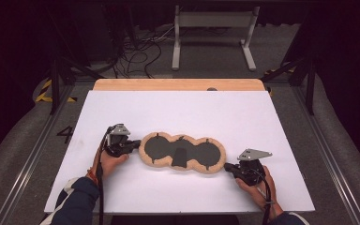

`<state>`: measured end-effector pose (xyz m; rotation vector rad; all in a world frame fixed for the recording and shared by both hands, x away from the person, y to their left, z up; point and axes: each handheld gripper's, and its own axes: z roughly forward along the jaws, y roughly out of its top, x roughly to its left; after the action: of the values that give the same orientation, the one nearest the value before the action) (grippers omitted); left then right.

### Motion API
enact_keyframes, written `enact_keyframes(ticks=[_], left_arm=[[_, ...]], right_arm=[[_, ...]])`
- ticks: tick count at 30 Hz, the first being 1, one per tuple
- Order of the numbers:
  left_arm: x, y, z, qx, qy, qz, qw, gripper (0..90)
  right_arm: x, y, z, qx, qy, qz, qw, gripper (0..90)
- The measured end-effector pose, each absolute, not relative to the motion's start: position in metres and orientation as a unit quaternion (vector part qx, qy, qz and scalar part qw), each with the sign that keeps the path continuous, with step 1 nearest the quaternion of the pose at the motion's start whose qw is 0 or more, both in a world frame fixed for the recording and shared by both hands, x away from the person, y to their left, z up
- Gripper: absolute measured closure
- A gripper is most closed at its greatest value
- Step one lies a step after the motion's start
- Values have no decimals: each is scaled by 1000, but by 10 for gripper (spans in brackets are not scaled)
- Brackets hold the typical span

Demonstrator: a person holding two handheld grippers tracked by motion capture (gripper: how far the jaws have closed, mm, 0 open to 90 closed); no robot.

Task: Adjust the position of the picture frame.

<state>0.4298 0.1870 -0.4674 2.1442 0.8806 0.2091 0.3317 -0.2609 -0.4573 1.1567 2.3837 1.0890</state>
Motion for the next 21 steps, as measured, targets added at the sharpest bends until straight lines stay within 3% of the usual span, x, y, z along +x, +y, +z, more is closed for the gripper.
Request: enact_keyframes(ticks=[21], left_arm=[[419, 185, -468, 853, 330, 95, 393, 899]], right_arm=[[341, -265, -457, 403, 822, 372, 152, 900]])
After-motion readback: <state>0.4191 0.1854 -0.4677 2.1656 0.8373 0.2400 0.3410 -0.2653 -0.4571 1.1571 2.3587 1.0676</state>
